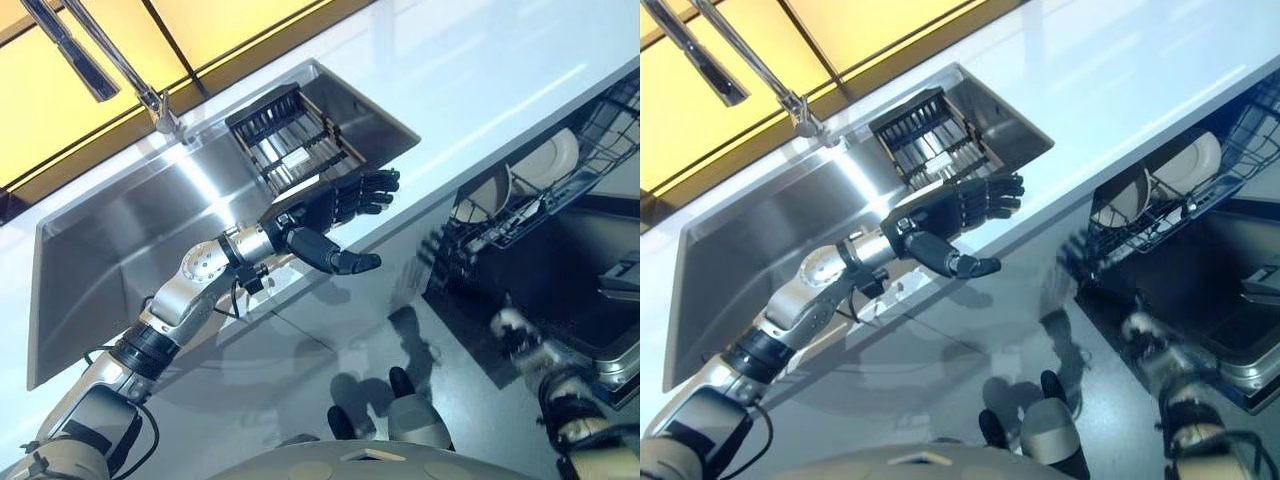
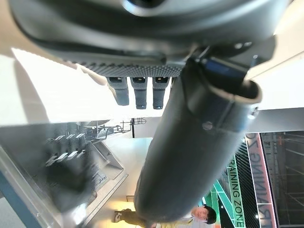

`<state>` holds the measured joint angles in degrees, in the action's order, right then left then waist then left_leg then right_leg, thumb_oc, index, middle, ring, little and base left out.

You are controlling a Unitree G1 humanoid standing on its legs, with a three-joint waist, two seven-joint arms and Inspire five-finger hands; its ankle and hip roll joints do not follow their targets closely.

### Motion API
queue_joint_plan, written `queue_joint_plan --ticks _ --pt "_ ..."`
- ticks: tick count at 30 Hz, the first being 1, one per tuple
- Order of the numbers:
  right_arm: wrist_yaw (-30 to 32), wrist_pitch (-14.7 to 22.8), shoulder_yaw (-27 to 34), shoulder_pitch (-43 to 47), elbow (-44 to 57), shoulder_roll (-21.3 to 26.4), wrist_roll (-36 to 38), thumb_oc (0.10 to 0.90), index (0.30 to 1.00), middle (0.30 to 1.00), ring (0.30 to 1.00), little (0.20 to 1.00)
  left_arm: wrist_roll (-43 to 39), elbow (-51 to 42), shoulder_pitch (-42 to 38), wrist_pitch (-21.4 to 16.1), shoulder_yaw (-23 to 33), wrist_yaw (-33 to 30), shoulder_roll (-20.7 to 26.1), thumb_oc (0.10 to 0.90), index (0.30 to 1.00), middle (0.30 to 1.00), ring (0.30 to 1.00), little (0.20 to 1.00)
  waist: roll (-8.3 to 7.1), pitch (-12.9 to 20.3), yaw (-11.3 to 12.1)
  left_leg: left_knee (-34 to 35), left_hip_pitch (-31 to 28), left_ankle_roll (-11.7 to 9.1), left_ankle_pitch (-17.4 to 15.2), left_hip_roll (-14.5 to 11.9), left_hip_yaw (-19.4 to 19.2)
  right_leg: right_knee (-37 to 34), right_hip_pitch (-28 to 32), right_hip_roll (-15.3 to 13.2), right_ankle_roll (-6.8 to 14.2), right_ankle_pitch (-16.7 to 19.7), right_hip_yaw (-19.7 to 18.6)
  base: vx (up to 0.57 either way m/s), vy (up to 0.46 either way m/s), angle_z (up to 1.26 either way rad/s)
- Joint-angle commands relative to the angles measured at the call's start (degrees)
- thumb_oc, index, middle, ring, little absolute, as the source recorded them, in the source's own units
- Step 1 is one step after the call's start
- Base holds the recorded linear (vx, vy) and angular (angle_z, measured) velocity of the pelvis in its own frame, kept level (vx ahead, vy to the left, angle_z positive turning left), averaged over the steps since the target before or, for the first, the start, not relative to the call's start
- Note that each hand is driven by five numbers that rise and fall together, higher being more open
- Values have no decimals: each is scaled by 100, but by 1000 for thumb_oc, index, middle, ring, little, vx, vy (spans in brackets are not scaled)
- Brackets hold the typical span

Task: Pick up plates and place into dishwasher.

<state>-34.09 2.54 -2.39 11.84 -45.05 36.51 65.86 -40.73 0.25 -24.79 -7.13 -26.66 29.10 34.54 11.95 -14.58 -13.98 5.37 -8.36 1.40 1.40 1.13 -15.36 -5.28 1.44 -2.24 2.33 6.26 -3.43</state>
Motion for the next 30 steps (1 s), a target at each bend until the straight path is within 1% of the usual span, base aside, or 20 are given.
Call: queue_joint_plan --ticks 1,2,3,4,6,7,8,10,12,16,18,21,22,23,25,26,27,28,29,30 --pt "959 301 439 854 -30 209 -1080 800 900 900 900 900 -279 -39 -796 -541 169 -168 82 800 900 900 900 900 -226 -19 -63 -384 47 -164 -363 -114 0 433 -89 55 304 -299 -59 -29 38 -8" --pt "1054 95 424 812 -176 264 -1678 800 900 900 900 900 -310 -121 -836 -504 150 -298 128 800 900 900 900 900 -232 -33 -78 -369 45 -162 -353 -115 -24 425 -87 49 306 -296 -49 -23 8 -5" --pt "1011 -237 309 638 -408 355 -2361 800 900 900 900 900 -266 -161 -838 -489 141 -391 150 800 900 900 900 900 -280 -69 -103 -332 5 -156 -337 -127 -30 424 -66 50 308 -296 -20 -21 1 -4" --pt "938 -322 253 565 -459 369 -2482 800 900 900 900 900 -250 -181 -832 -485 132 -420 165 800 900 900 900 900 -303 -68 -98 -325 16 -160 -311 -136 -48 421 -83 54 299 -271 -22 0 0 0" --pt "769 -644 116 347 -640 409 -2758 800 900 900 900 900 -215 -200 -810 -501 93 -465 197 800 900 900 900 900 -368 -75 -95 -316 3 -158 -290 -154 -69 428 -79 60 291 -258 5 -1 -24 0" --pt "672 -664 29 201 -864 389 -2952 800 900 900 900 900 -164 -187 -803 -506 69 -471 186 800 900 900 900 900 -422 -83 -91 -319 -9 -155 -282 -172 -77 437 -68 65 284 -255 21 -2 -77 0" --pt "680 -634 -35 5 -1129 333 -3039 800 900 900 900 900 -118 -185 -808 -495 59 -457 184 800 900 900 900 900 -489 -115 -93 -326 -44 -150 -289 -195 -76 446 -31 72 284 -260 50 -8 -96 0" --pt "561 -747 -48 -169 -1608 175 -3159 800 900 900 900 900 -69 -209 -872 -410 71 -445 157 800 900 900 900 900 -569 -120 -67 -344 -21 -139 -293 -223 -79 462 -56 92 273 -245 54 -17 -84 3" --pt "485 -696 -54 -321 -1945 -6 -3149 800 900 900 900 900 -30 -190 -951 -338 106 -397 113 800 900 900 900 900 -611 -155 -70 -358 -18 -132 -298 -244 -86 463 -51 105 268 -239 58 -22 -47 1" --pt "433 -779 33 -701 -2259 -448 -2846 800 900 900 900 900 3 -169 -990 -243 222 -261 53 800 900 900 900 900 -640 -199 -113 -371 -14 -121 -312 -265 -83 464 -52 134 275 -228 35 -5 -9 0" --pt "237 -908 74 -961 -2400 -704 -2879 800 900 900 900 900 84 -155 -915 -210 322 -156 -33 800 900 900 900 900 -657 -213 -165 -367 -45 -109 -330 -267 -72 456 -22 138 289 -237 29 0 0 0" --pt "-145 -1326 90 -1209 -2672 -924 -3010 800 900 900 900 900 229 -165 -820 -144 417 -69 -184 800 900 900 900 900 -665 -173 -190 -352 -40 -110 -324 -268 -93 451 -50 148 299 -227 -11 0 0 0" --pt "-178 -1434 102 -1285 -2760 -971 -3020 800 900 900 900 900 248 -135 -804 -146 439 -27 -204 800 900 900 900 900 -670 -161 -198 -350 -42 -110 -326 -267 -103 449 -51 151 305 -226 -16 0 0 0" --pt "53 -1500 173 -1375 -2880 -1019 -2964 800 900 900 900 900 250 -89 -792 -163 449 25 -208 800 900 900 900 900 -687 -161 -219 -356 -64 -107 -349 -265 -98 449 -24 151 324 -240 -13 0 0 0" --pt "321 -1464 253 -1397 -2958 -1023 -2888 800 900 900 900 900 235 -82 -783 -166 466 45 -186 800 900 900 900 900 -695 -141 -217 -350 -51 -112 -337 -266 -127 444 -48 156 326 -220 -26 0 0 0" --pt "632 -1413 362 -1416 -3021 -996 -2705 800 900 900 900 900 228 -95 -773 -160 479 46 -172 800 900 900 900 900 -693 -150 -238 -343 -75 -108 -353 -265 -129 440 -29 159 337 -227 -23 0 0 0" --pt "1422 -1164 768 -1457 -3082 -874 -2217 800 900 900 900 900 193 -169 -740 -129 509 -6 -112 800 900 900 900 900 -675 -153 -286 -336 -99 -104 -367 -260 -141 439 -29 167 349 -221 -48 0 0 0" --pt "1719 -1046 1045 -1491 -3052 -801 -1977 800 900 900 900 900 161 -191 -714 -136 530 -25 -60 800 900 900 900 900 -659 -155 -318 -338 -105 -101 -375 -260 -150 440 -33 168 355 -212 -67 0 0 0" --pt "1873 -919 1136 -1504 -3030 -779 -1845 800 900 900 900 900 142 -198 -707 -139 536 -30 -39 800 900 900 900 900 -652 -161 -328 -339 -112 -100 -380 -260 -151 441 -29 169 357 -210 -73 23 24 -7" --pt "2425 -528 1563 -1525 -2847 -724 -1402 800 900 900 900 900 133 -202 -672 -173 565 -79 -11 800 900 900 900 900 -612 -183 -399 -332 -131 -85 -401 -244 -157 443 -34 168 363 -206 -108 18 38 -13"
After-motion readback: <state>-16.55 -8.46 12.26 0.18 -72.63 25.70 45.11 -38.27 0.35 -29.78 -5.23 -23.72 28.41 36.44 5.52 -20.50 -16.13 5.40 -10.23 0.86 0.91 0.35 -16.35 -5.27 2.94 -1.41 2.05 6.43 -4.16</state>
